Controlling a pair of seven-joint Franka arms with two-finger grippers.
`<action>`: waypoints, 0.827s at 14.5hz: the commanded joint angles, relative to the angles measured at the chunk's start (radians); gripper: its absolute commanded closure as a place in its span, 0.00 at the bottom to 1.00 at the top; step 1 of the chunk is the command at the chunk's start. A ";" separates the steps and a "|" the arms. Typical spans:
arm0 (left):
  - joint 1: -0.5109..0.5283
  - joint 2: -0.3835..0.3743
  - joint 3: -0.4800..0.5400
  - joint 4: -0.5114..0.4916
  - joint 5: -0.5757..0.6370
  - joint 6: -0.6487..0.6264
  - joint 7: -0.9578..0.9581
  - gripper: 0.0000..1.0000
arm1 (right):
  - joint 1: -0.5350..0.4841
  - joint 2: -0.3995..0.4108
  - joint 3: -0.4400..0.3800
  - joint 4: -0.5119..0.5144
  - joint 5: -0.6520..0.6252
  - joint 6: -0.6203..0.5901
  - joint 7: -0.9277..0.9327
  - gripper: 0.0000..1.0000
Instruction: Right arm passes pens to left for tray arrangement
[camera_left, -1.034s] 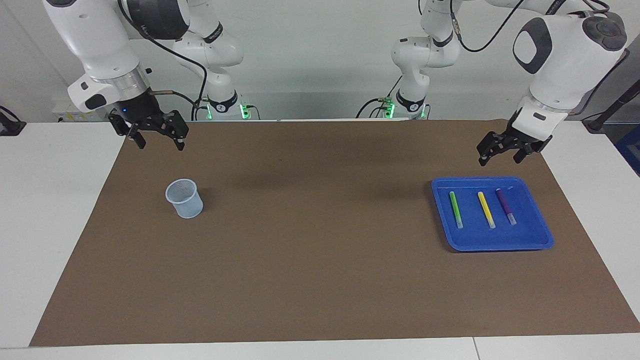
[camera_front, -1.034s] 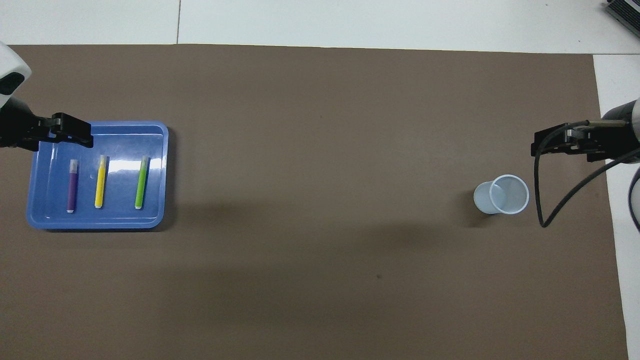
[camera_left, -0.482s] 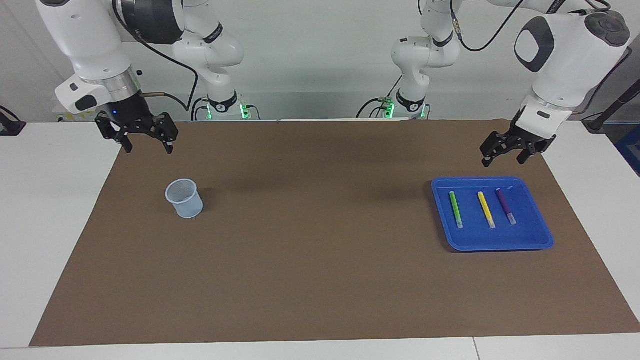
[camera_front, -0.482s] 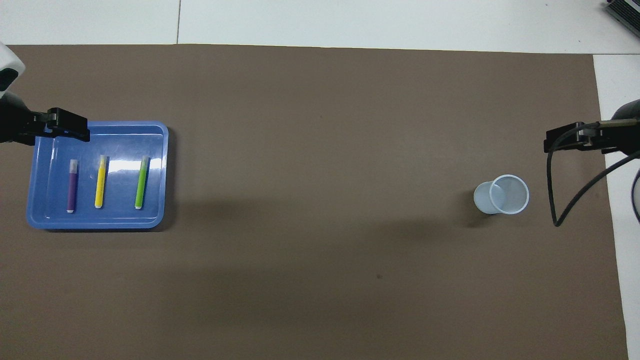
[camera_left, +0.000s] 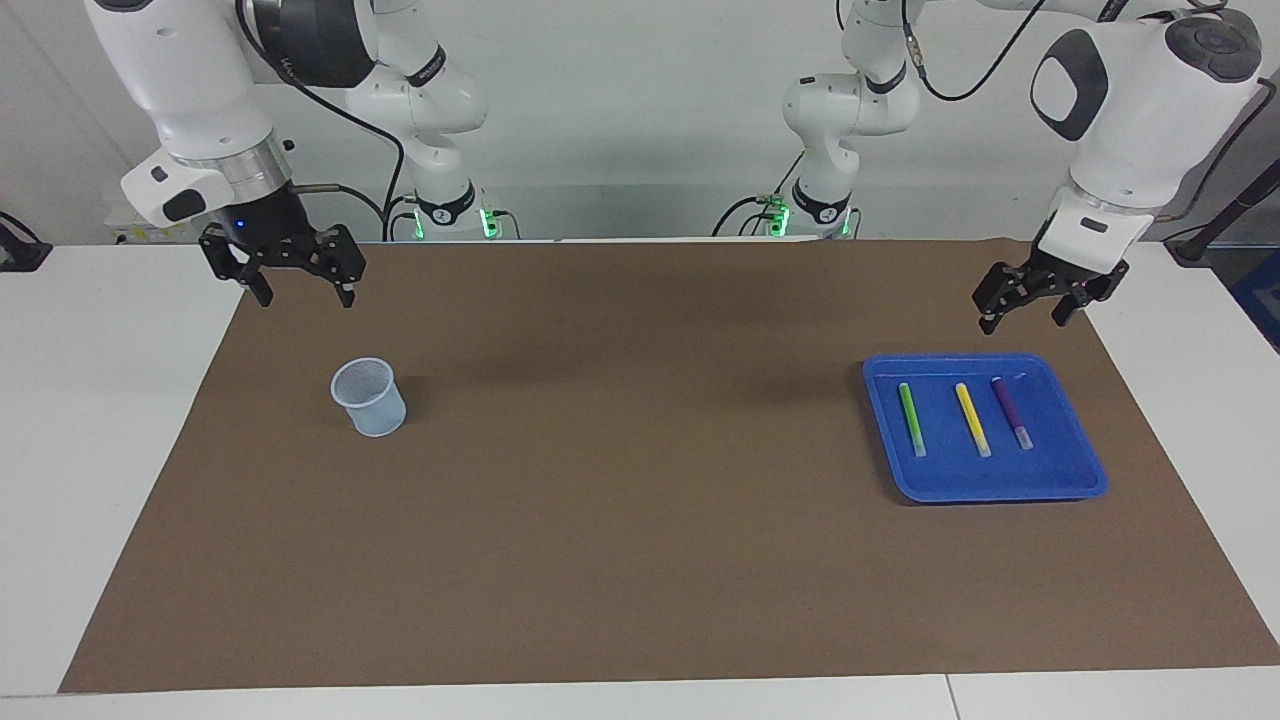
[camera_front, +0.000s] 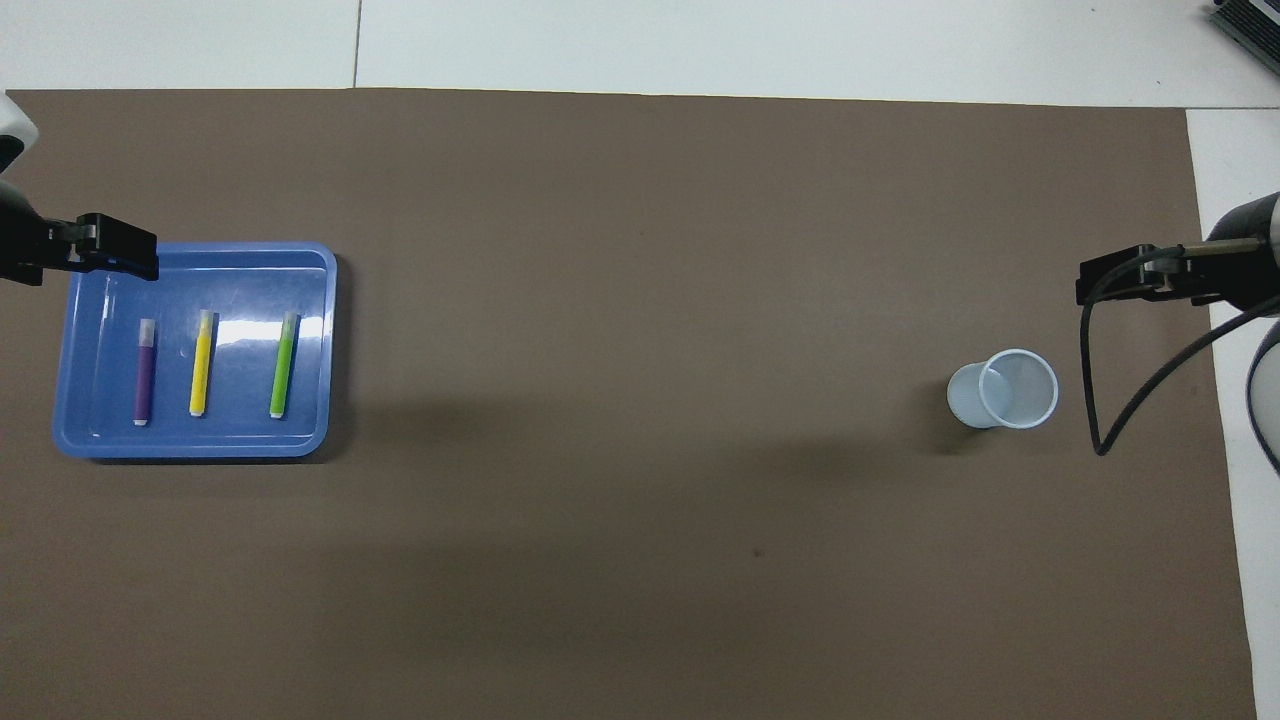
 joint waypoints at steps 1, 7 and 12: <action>-0.021 -0.016 0.018 0.009 0.010 -0.042 0.008 0.00 | -0.011 0.000 0.005 0.004 -0.008 -0.002 -0.011 0.00; -0.016 -0.018 0.019 0.011 -0.059 -0.072 0.007 0.00 | -0.009 -0.003 0.005 0.004 -0.008 -0.004 -0.010 0.00; -0.016 -0.018 0.021 0.019 -0.059 -0.108 0.007 0.00 | -0.009 -0.005 0.005 0.004 -0.008 -0.004 -0.011 0.00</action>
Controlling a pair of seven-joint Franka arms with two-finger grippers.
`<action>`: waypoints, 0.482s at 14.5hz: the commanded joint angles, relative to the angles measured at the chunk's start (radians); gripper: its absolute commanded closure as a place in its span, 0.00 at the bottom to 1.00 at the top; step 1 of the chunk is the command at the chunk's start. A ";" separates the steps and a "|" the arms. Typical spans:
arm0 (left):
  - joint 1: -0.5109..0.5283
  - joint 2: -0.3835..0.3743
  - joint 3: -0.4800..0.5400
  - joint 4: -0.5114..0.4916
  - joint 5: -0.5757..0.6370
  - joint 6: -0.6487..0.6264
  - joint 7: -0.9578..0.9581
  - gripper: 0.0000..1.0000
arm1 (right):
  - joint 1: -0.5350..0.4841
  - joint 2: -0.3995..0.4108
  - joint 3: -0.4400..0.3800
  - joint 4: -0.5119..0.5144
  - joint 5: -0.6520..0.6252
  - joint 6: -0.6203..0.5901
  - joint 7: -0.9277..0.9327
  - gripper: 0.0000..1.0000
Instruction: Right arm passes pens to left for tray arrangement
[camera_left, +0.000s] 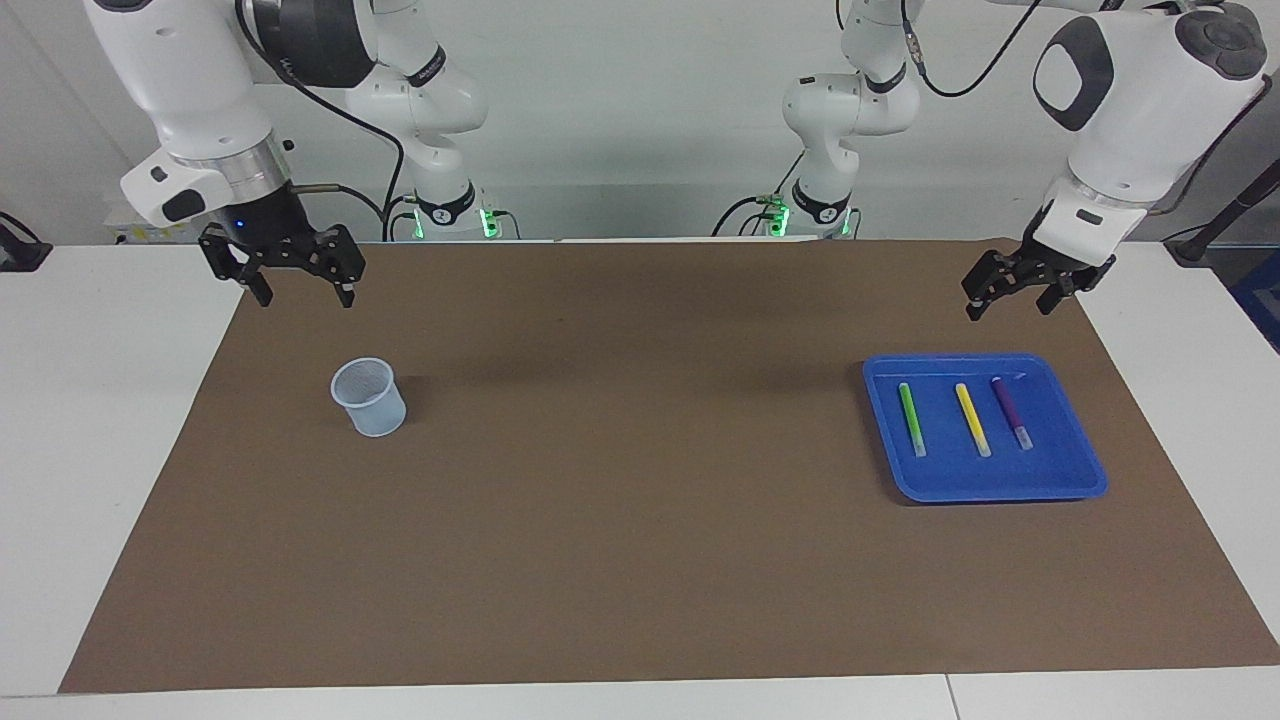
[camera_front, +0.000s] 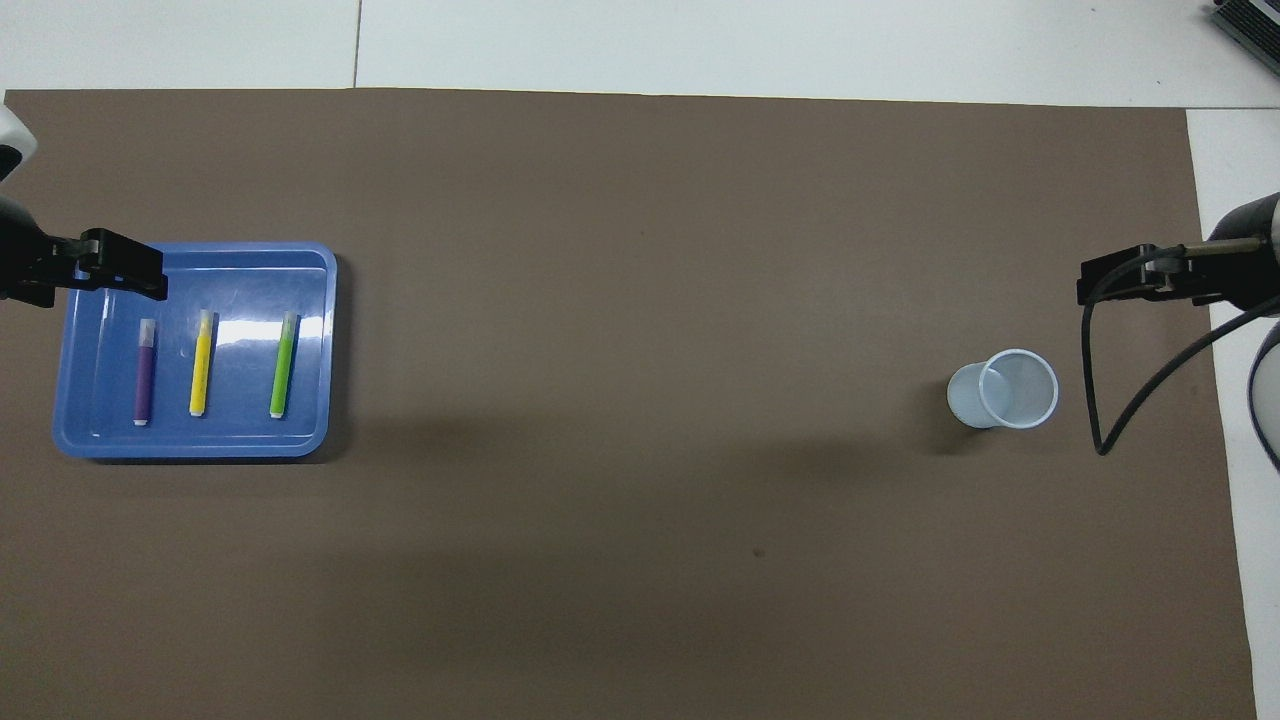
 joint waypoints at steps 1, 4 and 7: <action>-0.016 -0.009 0.019 0.016 -0.013 -0.035 0.007 0.00 | -0.008 -0.004 0.004 0.004 -0.008 -0.004 -0.011 0.00; -0.014 -0.009 0.020 0.023 -0.013 -0.041 0.008 0.00 | -0.008 -0.004 0.006 0.004 -0.008 -0.004 -0.011 0.00; -0.014 -0.009 0.019 0.023 -0.009 -0.041 0.008 0.00 | -0.008 -0.004 0.006 0.004 -0.008 -0.004 -0.011 0.00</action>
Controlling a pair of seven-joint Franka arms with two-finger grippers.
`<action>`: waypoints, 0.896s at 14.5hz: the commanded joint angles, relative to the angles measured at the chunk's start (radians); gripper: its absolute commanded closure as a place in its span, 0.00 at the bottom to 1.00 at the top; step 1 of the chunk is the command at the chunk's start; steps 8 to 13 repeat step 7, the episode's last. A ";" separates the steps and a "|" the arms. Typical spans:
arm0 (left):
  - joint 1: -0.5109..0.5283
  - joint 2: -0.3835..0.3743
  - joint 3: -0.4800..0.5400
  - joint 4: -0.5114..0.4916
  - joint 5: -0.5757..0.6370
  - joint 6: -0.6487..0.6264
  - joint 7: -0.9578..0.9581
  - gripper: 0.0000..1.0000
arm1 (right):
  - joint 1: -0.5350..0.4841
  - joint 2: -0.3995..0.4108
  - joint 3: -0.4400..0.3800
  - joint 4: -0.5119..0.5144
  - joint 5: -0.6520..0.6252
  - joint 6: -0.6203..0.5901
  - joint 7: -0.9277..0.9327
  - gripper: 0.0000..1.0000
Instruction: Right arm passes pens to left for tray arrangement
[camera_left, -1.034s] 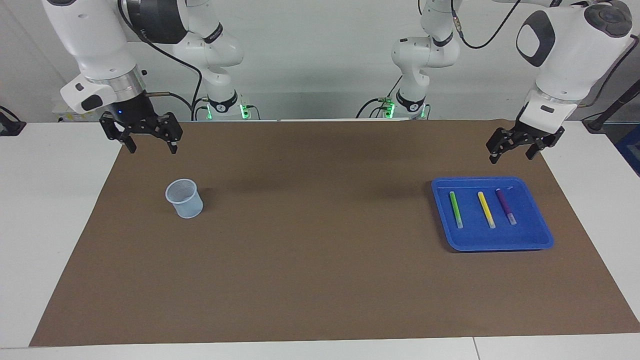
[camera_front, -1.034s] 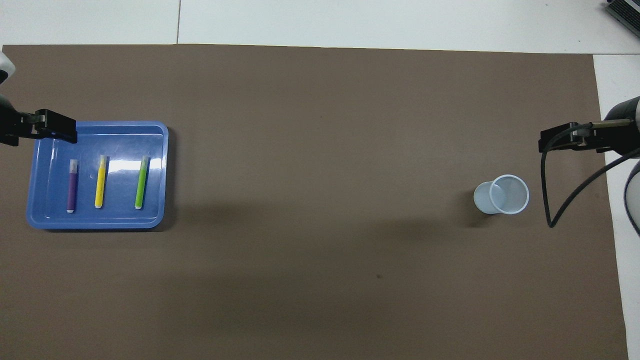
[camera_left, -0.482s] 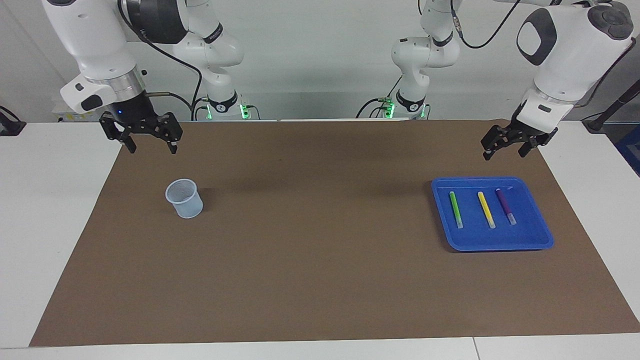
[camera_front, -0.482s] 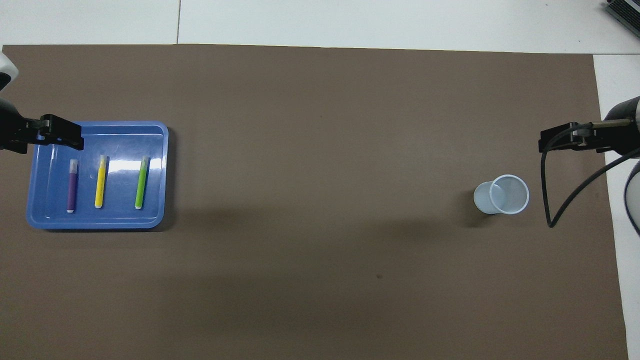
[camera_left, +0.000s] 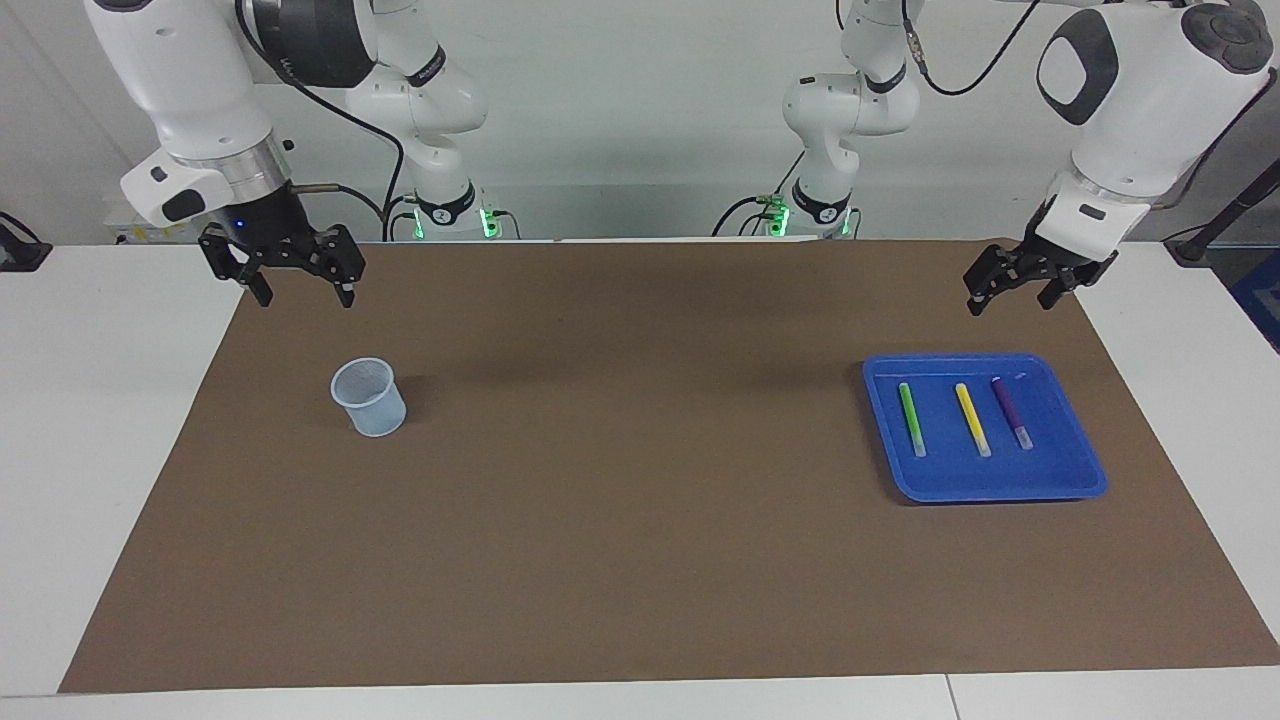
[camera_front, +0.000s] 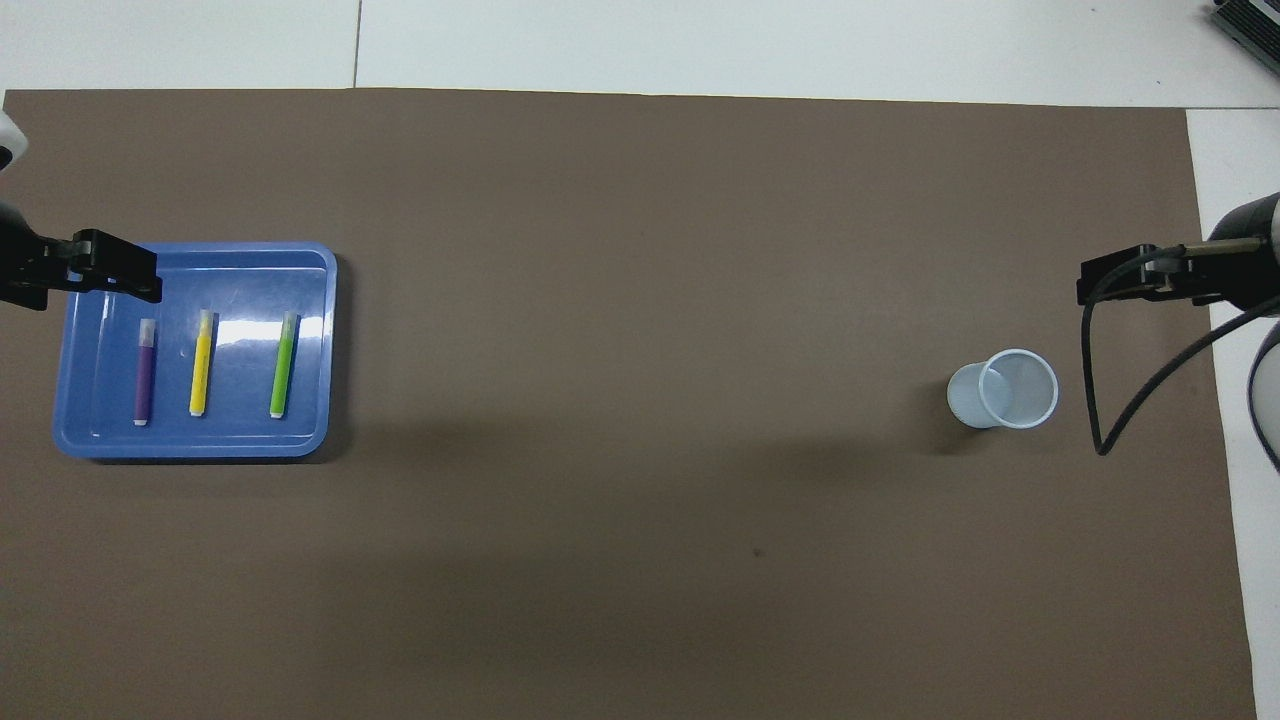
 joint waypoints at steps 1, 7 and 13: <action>-0.014 -0.009 0.017 0.007 -0.004 -0.023 0.007 0.00 | -0.008 -0.004 0.006 0.004 -0.008 -0.004 -0.011 0.00; -0.014 -0.009 0.019 0.007 0.016 -0.020 0.008 0.00 | -0.008 -0.004 0.004 0.004 -0.008 -0.004 -0.011 0.00; -0.014 -0.009 0.019 0.007 0.016 -0.020 0.008 0.00 | -0.008 -0.004 0.004 0.004 -0.008 -0.004 -0.011 0.00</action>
